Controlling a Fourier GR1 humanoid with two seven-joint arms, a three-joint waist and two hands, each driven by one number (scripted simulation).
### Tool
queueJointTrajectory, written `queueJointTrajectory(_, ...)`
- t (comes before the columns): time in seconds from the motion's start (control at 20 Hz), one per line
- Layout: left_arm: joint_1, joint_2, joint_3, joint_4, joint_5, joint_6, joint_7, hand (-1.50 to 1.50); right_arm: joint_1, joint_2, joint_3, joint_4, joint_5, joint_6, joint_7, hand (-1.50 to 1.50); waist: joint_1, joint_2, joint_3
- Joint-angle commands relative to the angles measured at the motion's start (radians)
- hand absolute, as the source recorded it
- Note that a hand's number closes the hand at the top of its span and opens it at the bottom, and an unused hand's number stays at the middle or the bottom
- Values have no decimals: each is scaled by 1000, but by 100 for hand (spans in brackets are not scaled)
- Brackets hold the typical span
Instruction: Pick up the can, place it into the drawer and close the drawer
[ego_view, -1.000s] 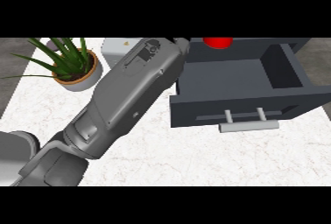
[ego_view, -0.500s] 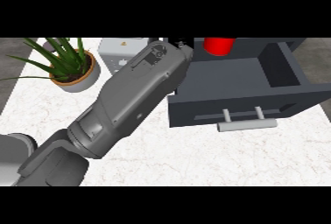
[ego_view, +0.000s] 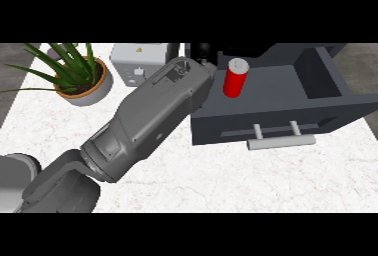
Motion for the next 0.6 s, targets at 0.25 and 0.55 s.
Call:
queueJointTrajectory(0.25,-7,0,-58,7,84,58,-38,-150,15,19,-2,-32,-12,4,6,-150,-6,-1,0)
queueJointTrajectory(0.55,-23,0,-34,58,119,16,-97,-150,-18,-2,-2,-31,25,21,-19,-150,1,2,0)
